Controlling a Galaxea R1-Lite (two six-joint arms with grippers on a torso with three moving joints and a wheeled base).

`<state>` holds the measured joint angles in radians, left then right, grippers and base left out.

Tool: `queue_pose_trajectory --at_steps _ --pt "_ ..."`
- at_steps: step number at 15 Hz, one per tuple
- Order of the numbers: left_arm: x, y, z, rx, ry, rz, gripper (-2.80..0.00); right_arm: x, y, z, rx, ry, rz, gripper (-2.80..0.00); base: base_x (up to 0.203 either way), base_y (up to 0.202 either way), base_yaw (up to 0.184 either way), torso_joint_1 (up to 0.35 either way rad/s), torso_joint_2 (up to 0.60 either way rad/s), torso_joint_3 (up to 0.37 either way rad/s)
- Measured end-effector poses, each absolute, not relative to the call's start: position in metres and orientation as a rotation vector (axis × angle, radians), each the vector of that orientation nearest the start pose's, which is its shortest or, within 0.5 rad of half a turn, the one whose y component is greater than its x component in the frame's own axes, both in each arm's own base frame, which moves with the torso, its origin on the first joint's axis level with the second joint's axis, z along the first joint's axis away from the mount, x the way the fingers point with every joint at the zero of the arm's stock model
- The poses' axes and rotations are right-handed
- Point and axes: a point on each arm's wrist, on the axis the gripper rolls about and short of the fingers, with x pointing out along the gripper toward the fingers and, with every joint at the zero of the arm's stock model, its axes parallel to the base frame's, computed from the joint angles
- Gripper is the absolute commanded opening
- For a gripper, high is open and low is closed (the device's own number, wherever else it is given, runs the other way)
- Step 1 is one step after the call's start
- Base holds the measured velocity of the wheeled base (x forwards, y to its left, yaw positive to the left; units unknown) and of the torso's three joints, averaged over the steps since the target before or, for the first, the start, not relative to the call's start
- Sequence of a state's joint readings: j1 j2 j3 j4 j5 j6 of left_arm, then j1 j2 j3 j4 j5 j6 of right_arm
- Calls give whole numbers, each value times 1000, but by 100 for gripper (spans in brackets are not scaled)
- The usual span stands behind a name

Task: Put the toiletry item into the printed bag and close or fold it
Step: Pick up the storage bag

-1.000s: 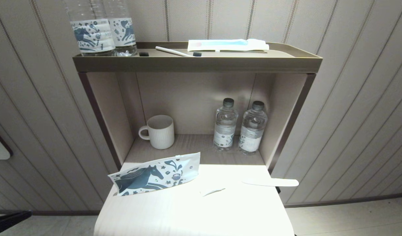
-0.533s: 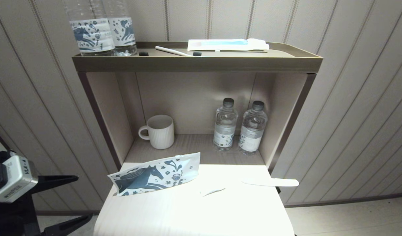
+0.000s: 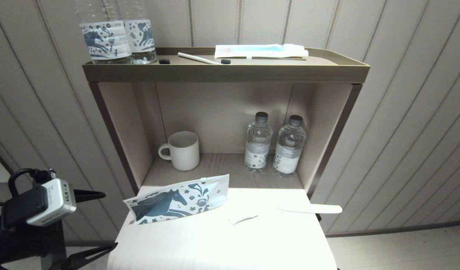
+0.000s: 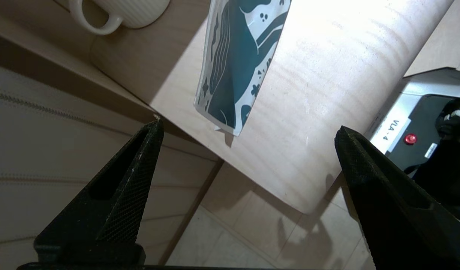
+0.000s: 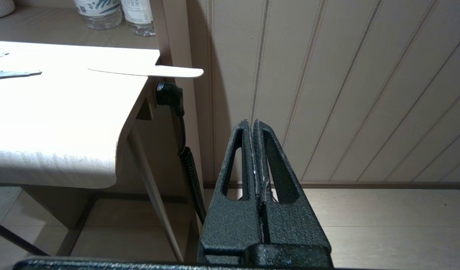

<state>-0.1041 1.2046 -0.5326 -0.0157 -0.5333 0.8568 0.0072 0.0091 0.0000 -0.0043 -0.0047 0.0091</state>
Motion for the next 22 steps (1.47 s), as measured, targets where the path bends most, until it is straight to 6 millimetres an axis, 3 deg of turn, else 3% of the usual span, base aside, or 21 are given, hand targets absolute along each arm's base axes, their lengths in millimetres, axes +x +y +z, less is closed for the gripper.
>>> queue_pose_trajectory --at_steps 5,10,21,22 --pt "167 -43 158 678 396 -916 0 -22 0 76 9 5 3 -280 0 0 0 0 0 0" --pt "201 -53 147 691 329 -908 0 -22 0 76 9 5 3 -280 0 0 0 0 0 0" --pt "236 -60 130 672 396 -929 0 -22 0 76 9 5 3 -280 0 0 0 0 0 0" --pt "237 -60 128 673 396 -928 -280 -22 0 76 9 5 4 -280 0 0 0 0 0 0"
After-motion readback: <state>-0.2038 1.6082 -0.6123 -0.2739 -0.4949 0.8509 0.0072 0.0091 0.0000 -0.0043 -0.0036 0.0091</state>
